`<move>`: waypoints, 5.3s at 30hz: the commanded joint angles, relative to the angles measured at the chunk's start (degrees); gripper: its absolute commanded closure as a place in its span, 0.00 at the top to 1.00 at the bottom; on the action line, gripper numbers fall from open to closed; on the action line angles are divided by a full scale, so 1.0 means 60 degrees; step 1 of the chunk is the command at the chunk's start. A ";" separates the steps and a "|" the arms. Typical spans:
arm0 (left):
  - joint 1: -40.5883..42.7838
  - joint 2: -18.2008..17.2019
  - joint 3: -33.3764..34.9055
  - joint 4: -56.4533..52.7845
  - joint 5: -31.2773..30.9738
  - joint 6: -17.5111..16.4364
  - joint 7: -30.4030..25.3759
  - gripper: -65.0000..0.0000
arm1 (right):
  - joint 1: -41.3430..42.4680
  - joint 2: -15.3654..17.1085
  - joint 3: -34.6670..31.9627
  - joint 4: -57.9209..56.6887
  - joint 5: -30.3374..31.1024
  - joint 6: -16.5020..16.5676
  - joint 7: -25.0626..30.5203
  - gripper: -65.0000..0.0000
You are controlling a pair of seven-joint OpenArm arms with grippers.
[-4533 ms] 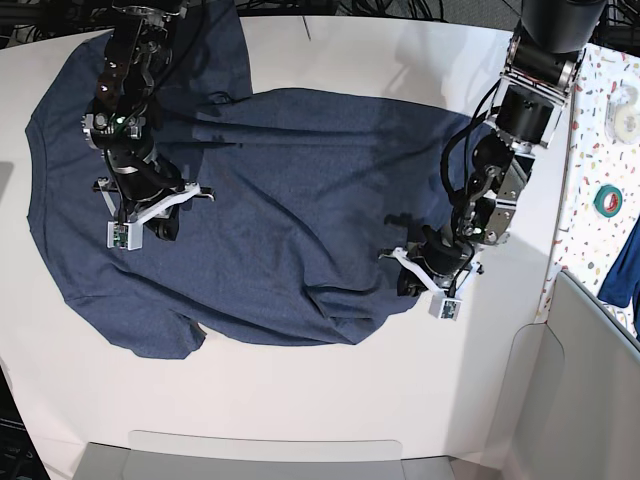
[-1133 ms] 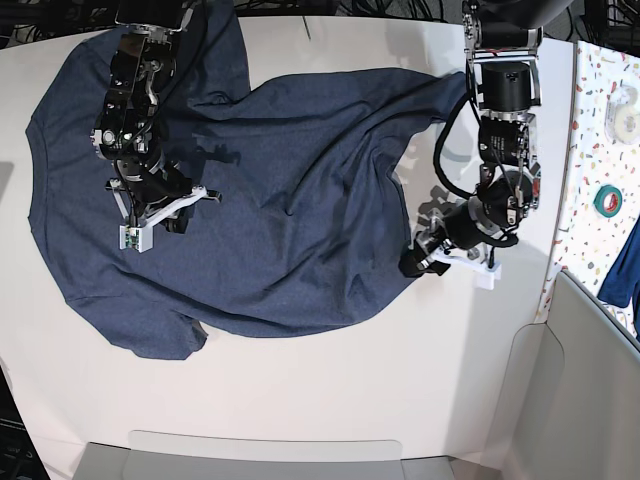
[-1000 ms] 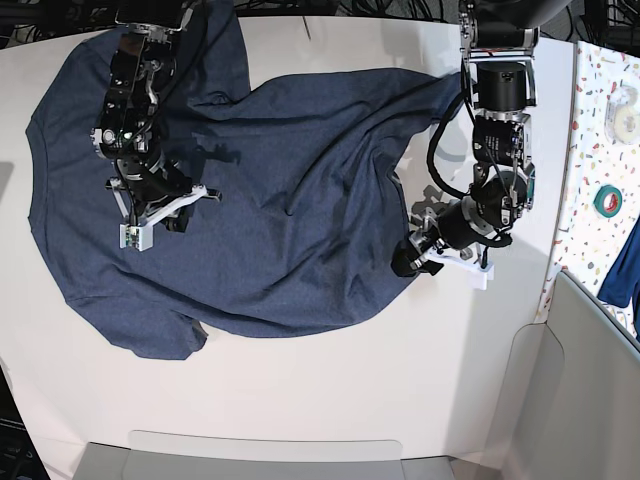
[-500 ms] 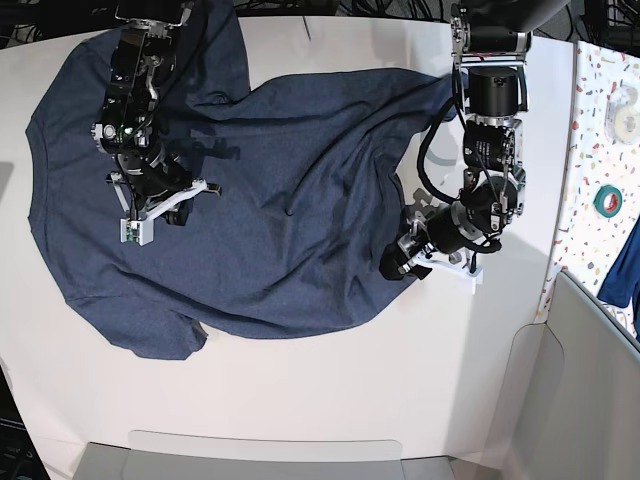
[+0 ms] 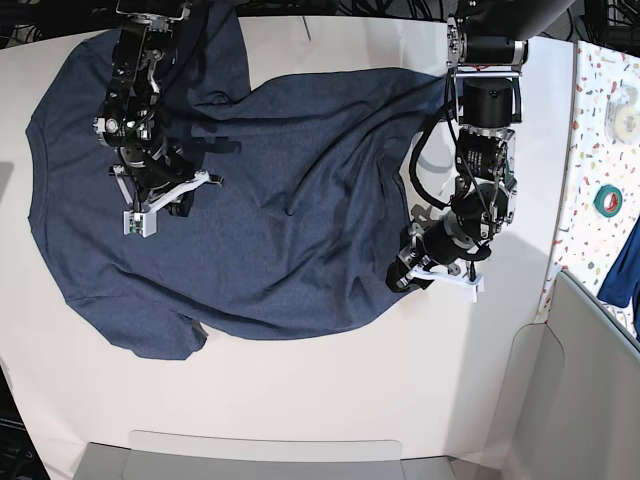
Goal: Layout the t-shirt on the table in an organized manner, then fold the t-shirt properly
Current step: 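Move the left gripper to the shirt's side edge and grasp it, then pull the grasped side edge with the left gripper away from the shirt center, then release the edge and move the left gripper to the shoulder corner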
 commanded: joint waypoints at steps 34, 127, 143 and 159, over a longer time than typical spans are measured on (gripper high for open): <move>-0.2796 0.0003 -0.0009 -0.2574 0.0954 0.0130 -0.0955 0.00 | -0.0186 0.0075 0.0009 0.0158 0.0049 0.0072 0.0222 0.00; -0.2884 -0.0275 0.2189 -0.4186 0.2449 0.0628 -0.3065 0.05 | -0.0201 0.0060 0.0024 0.0216 0.0049 0.0072 0.0222 0.00; -0.3558 -0.0275 0.2321 -0.5197 0.2449 0.1214 -0.3841 0.06 | -0.0025 0.0163 0.0185 0.0246 0.0049 0.0057 0.0266 0.00; -0.3324 -0.0539 0.1647 -0.1856 0.2390 0.1214 -0.1351 0.32 | 0.0693 0.0178 0.1489 0.1066 0.0063 0.0043 0.0192 0.00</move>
